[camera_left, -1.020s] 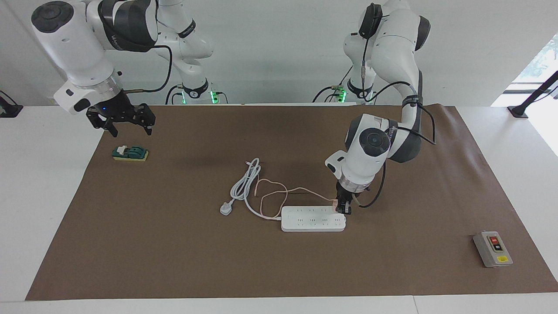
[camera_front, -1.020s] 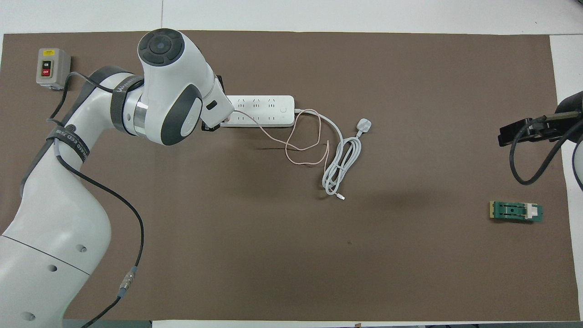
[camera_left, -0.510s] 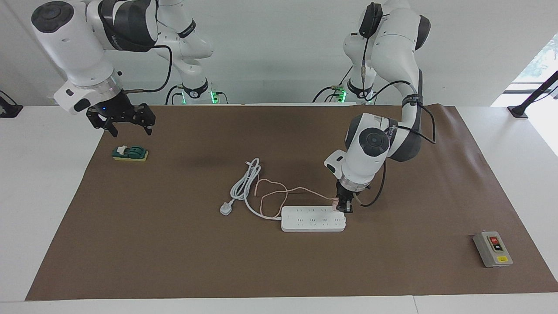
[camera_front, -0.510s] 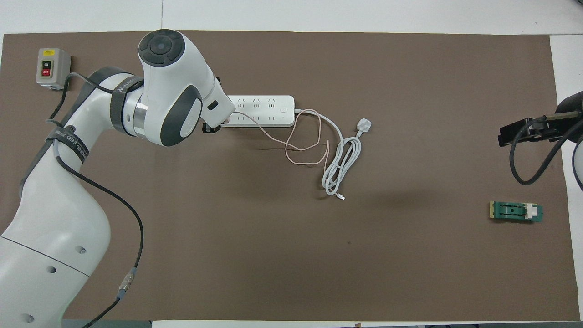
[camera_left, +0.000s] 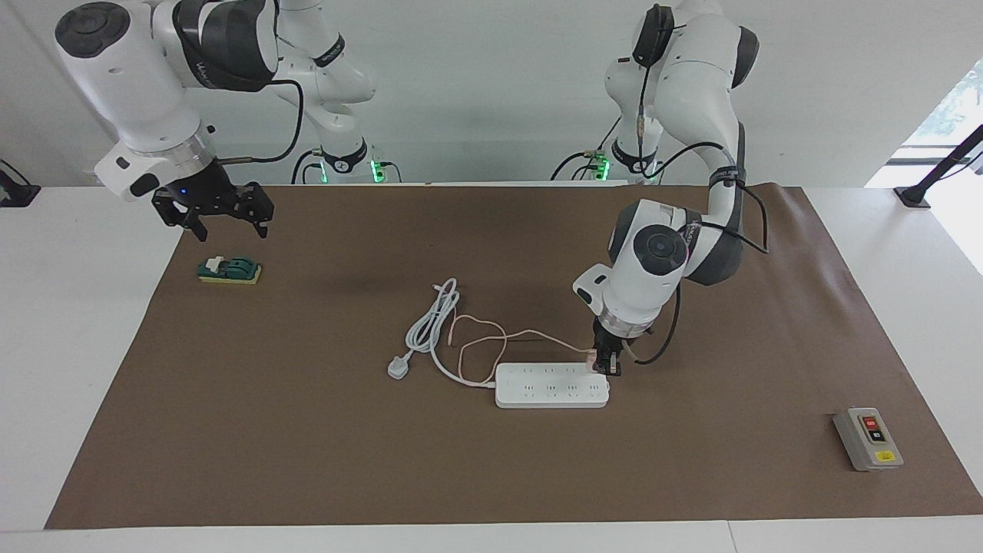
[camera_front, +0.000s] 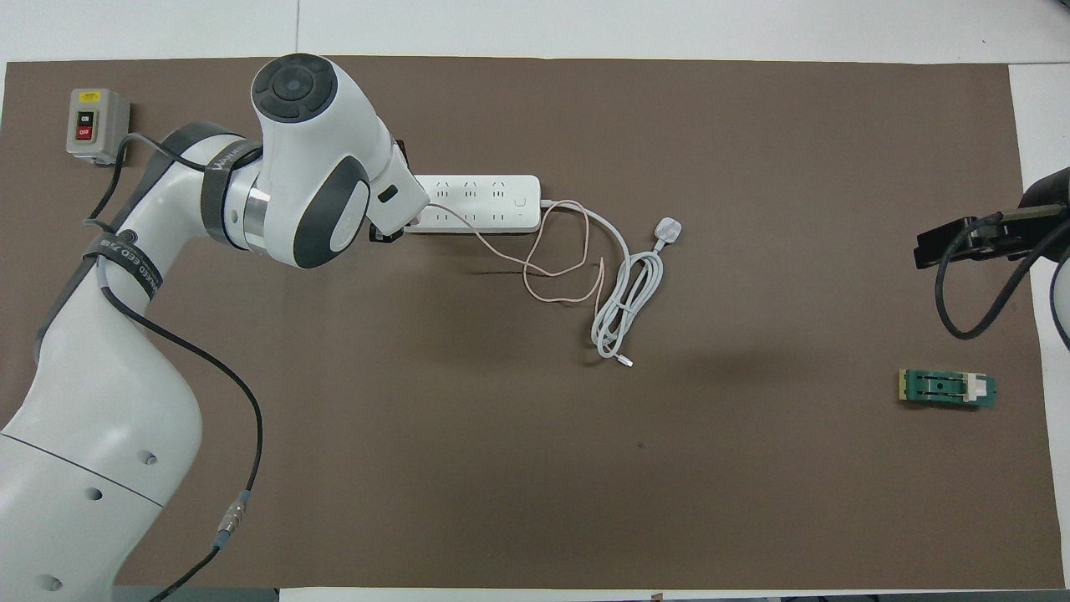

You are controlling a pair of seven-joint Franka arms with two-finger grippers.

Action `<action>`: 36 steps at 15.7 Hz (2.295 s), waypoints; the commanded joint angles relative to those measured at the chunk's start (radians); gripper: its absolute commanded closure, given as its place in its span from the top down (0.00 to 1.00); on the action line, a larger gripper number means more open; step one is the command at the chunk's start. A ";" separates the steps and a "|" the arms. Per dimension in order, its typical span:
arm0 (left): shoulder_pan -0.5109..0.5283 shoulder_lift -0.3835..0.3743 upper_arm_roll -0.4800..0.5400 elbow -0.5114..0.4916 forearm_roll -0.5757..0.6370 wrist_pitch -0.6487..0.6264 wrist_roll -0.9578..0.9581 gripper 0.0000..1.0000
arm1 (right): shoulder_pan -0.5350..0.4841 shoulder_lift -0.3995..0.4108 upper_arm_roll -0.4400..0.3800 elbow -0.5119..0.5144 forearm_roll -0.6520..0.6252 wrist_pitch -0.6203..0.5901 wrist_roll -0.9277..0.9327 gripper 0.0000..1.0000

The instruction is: Plug charger into power strip

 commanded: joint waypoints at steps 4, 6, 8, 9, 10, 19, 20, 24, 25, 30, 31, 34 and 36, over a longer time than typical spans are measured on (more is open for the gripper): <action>0.020 0.008 -0.030 -0.045 0.022 0.053 0.061 0.00 | -0.012 -0.014 0.011 -0.007 -0.014 -0.011 -0.001 1.00; 0.020 0.008 -0.031 -0.046 0.022 0.058 0.069 0.00 | -0.012 -0.014 0.011 -0.007 -0.014 -0.011 -0.001 1.00; 0.021 0.008 -0.037 -0.046 0.022 0.067 0.072 0.00 | -0.012 -0.014 0.011 -0.007 -0.014 -0.011 -0.001 1.00; 0.021 0.008 -0.039 -0.045 0.022 0.069 0.072 0.00 | -0.012 -0.014 0.011 -0.007 -0.014 -0.011 -0.001 1.00; 0.023 0.009 -0.039 -0.042 0.022 0.070 0.069 0.00 | -0.012 -0.014 0.011 -0.007 -0.014 -0.011 -0.001 1.00; 0.101 0.029 -0.123 -0.056 0.011 0.066 0.065 0.00 | -0.012 -0.014 0.011 -0.007 -0.014 -0.011 -0.001 1.00; 0.137 0.040 -0.167 -0.054 0.011 0.055 0.059 0.00 | -0.012 -0.014 0.011 -0.007 -0.014 -0.011 -0.001 1.00; 0.150 0.107 -0.198 0.055 0.011 -0.090 0.050 0.00 | -0.012 -0.014 0.011 -0.007 -0.014 -0.011 -0.001 1.00; 0.149 0.109 -0.198 0.053 0.011 -0.091 0.046 0.00 | -0.012 -0.014 0.011 -0.007 -0.014 -0.011 -0.001 1.00; 0.141 0.108 -0.195 0.021 0.056 -0.045 0.015 0.00 | -0.012 -0.014 0.011 -0.007 -0.014 -0.011 -0.001 1.00; 0.141 0.108 -0.195 0.018 0.075 -0.042 0.016 0.00 | -0.012 -0.014 0.011 -0.007 -0.014 -0.011 -0.001 1.00; 0.129 0.108 -0.195 0.021 0.121 -0.040 0.023 0.00 | -0.012 -0.014 0.011 -0.007 -0.014 -0.011 -0.001 1.00; 0.119 0.106 -0.197 0.006 0.158 0.001 0.021 0.00 | -0.012 -0.014 0.011 -0.007 -0.014 -0.011 -0.001 1.00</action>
